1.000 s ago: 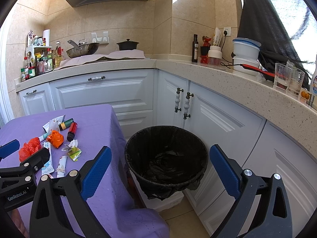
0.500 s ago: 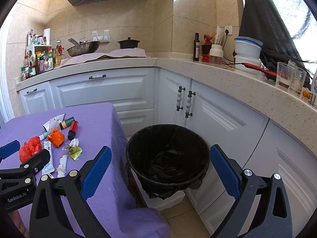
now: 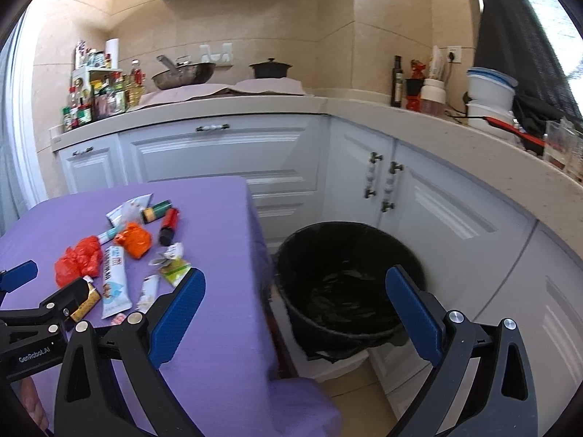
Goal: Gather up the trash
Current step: 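Lower the left tool onto the white green-lettered tube and close it while the right tool approaches the table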
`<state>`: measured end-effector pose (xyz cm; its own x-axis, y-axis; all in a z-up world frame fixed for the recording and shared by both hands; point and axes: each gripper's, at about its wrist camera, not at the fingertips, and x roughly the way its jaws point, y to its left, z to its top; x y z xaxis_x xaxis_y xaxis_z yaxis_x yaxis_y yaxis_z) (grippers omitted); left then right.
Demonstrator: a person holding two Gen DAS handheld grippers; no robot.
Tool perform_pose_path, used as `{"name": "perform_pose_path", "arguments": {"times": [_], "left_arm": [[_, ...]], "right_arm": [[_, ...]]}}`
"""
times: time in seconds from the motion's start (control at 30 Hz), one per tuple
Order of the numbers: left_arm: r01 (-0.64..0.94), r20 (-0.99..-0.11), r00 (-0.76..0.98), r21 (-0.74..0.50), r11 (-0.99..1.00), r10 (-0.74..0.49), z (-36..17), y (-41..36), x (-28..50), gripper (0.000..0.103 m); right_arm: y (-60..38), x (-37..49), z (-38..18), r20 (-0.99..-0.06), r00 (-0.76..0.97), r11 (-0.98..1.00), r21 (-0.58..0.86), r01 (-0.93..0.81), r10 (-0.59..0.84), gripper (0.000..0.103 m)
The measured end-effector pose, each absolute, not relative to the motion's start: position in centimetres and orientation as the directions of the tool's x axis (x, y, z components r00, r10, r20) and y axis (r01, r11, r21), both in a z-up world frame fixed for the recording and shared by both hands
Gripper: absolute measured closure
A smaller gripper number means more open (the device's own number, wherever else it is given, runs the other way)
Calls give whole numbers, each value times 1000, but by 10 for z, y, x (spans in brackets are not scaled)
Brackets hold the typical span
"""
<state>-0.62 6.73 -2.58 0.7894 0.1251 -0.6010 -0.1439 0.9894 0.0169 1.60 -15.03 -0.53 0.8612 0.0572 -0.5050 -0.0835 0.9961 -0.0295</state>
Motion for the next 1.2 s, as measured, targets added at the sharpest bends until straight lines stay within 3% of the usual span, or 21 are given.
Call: {"name": "perform_pose_path", "arguments": {"times": [0.4, 1.2], "left_arm": [[-231, -663, 726, 11, 973, 180, -51, 112, -13, 4], [-284, -727, 653, 25, 958, 213, -67, 150, -6, 5]], "right_arm": [[-108, 24, -23, -560, 817, 980, -49, -194, 134, 6], [-89, 36, -33, -600, 785, 971, -57, -233, 154, 6]]}}
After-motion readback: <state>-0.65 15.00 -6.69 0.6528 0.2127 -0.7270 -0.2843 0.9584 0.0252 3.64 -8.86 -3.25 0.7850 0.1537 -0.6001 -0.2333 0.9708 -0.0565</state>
